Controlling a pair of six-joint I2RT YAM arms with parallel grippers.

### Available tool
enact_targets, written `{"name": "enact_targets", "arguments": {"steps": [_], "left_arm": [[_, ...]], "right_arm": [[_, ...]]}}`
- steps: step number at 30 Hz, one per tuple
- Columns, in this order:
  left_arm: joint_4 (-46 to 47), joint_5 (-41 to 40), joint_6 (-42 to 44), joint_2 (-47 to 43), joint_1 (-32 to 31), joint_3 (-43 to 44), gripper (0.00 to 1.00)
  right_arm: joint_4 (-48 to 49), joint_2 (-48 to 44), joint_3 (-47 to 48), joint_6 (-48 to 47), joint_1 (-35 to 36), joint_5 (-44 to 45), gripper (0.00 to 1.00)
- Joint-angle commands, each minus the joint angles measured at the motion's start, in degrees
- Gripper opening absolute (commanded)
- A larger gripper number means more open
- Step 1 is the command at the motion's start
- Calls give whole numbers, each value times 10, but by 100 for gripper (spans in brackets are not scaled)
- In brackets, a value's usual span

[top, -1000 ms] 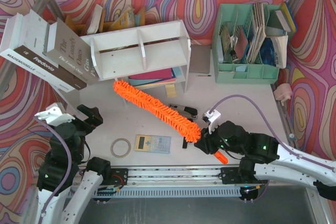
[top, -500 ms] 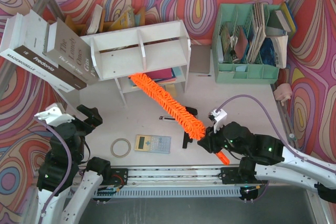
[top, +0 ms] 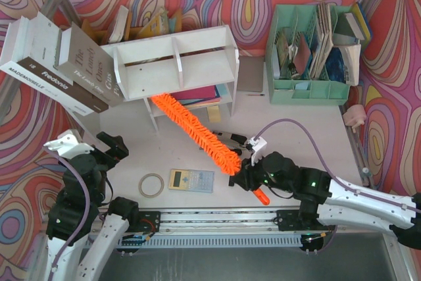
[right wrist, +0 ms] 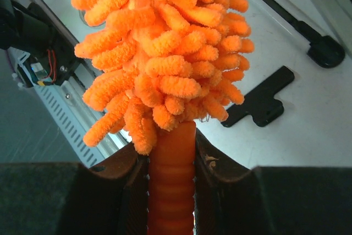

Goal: Dust the bookshelf with a duster

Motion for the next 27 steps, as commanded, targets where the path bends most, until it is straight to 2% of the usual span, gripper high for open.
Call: {"name": "enact_targets", "arguments": {"steps": [1,4,7,13,17,21,27], "left_arm": [[-1,-7,1,-4,3,-1,98],[-1,-5,0,-5,3,-2,98],[-1,-3,0,-5,3,-2,98],[-1,1,-1,1,3,-2,98],[-1,-1,-2,0,3,-2,98],[0,-1,-2,-1,3,-3,98],[-1,0,-1,3,3,-2,99]], "right_arm": [[154,27,-3,11,0,-21,0],[167,48,-5,22,0,-14,0],[150,38,-7,44,1,37,0],[103,-76,-36,79,0,132,0],[62,-117,-36,95,0,165,0],[68,-92,-36,98,0,148,0],[185,-20,-45,80,0,63,0]]}}
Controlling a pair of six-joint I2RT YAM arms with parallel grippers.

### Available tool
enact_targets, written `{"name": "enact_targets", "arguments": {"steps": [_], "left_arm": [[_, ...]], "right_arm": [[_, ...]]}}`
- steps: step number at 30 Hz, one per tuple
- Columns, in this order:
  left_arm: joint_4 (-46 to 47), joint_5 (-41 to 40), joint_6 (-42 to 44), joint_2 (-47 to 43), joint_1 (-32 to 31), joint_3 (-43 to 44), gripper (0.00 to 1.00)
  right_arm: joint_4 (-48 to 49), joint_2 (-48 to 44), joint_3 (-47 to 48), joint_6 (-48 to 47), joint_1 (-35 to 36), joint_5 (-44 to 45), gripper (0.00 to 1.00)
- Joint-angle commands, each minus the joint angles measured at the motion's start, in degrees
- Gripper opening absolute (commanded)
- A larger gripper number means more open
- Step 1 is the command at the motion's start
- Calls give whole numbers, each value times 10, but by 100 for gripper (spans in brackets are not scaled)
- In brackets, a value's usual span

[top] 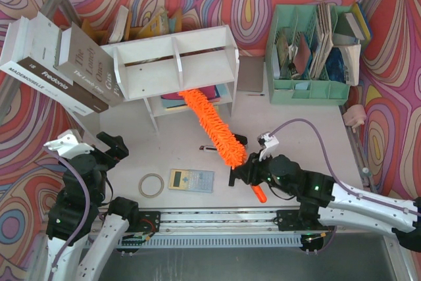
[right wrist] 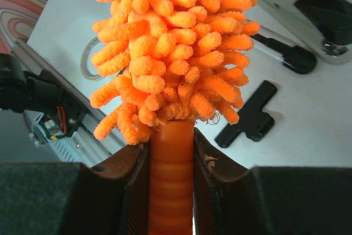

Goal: Dust the bookshelf with a duster

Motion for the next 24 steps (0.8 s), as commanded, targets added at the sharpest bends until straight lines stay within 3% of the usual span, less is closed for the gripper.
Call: {"name": "enact_targets", "arguments": {"steps": [1,7,11,18,24], "left_arm": [[0,0,-1,3,3,-2,99],[-1,0,-1,2,3,-2,99],[-2,0,-2,1,3,-2,98],[0,1,-1,3,3,-2,98],[1,3,0,6,3,-2,99]], "right_arm": [[147,41,4,-12,1,-52,0],[226,123,12,-23,15,-112,0],[207,135,23,-24,28,-81,0],[128,24,-8,23,29,32,0],[126,-24,-31,25,29,39,0]]}}
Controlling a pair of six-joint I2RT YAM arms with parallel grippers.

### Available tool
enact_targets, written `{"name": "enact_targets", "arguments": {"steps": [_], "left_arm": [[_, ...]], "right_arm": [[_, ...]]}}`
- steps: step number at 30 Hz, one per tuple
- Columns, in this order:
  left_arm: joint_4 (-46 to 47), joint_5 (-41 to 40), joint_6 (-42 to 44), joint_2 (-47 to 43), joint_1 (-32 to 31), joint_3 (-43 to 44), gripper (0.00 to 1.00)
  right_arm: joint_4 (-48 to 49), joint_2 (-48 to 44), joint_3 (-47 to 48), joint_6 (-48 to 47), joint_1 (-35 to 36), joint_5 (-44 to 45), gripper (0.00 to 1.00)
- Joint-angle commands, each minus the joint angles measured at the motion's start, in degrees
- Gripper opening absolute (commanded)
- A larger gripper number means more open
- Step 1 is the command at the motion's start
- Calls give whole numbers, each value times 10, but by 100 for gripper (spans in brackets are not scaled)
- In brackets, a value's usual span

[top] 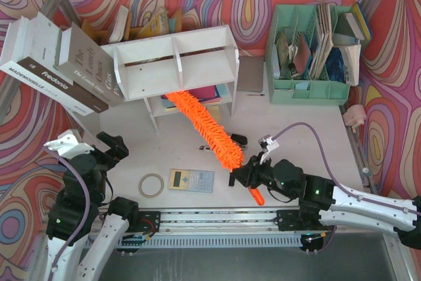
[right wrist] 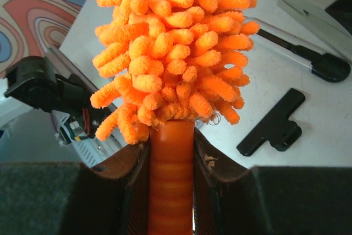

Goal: Dust the bookshelf with a duster

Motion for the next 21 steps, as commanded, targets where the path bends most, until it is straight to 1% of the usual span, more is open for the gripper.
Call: {"name": "enact_targets", "arguments": {"steps": [1,5,8,14,17,19,21], "left_arm": [[1,3,0,6,3,-2,98],[1,3,0,4,3,-2,98],[0,2,-1,3,3,-2,98],[-1,2,-1,3,3,-2,98],[-1,3,-1,4,3,-2,98],[-2,3,-2,3,3,-2,98],[-2,3,-2,1,3,-2,98]], "right_arm": [[34,-7,5,11,2,46,0],[51,46,14,13,2,20,0],[100,81,15,2,2,-18,0],[170,130,36,-55,18,-92,0],[169,142,43,-61,23,-90,0],[149,141,43,-52,25,-66,0],[126,117,36,-34,25,-27,0]]}}
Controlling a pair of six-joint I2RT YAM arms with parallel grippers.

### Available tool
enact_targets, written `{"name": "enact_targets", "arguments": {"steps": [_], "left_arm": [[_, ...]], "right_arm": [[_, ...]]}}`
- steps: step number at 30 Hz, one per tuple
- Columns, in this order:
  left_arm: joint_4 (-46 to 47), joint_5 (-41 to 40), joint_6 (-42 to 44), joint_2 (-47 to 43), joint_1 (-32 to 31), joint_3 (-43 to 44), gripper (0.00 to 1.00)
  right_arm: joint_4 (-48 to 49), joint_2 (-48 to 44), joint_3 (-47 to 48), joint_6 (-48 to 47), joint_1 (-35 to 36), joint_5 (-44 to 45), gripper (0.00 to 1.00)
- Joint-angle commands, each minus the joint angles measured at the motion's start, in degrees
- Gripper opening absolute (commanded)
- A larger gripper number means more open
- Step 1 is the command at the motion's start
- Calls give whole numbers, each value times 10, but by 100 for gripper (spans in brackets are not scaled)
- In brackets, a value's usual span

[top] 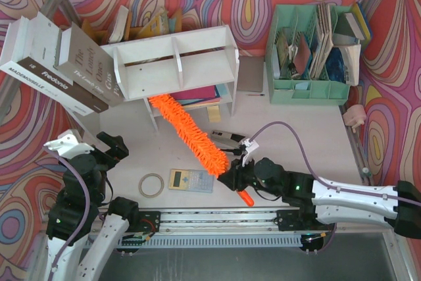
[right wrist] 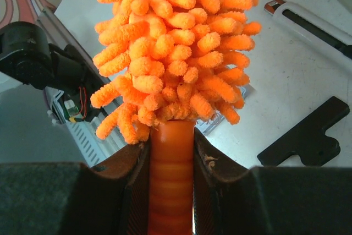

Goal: Dust the bookshelf with a duster

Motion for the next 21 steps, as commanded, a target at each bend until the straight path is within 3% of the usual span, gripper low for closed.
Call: {"name": "enact_targets", "arguments": {"steps": [1,9,16,19,21], "left_arm": [[-2,3,-2,1,3,-2,98],[-19,9,-25,1,3,0,98],[-39,24,-48,-12,3,-6,98],[-41,27,-51,-20,3,-12,98],[-38,23,-48,-18,3,-12,98]], "right_arm": [[26,-44,17,2,9,50,0],[-71,-163,-9,55,10,169,0],[-83,-150,0,58,9,173,0],[-55,-137,-2,45,8,159,0],[3,-89,9,18,9,105,0]]}}
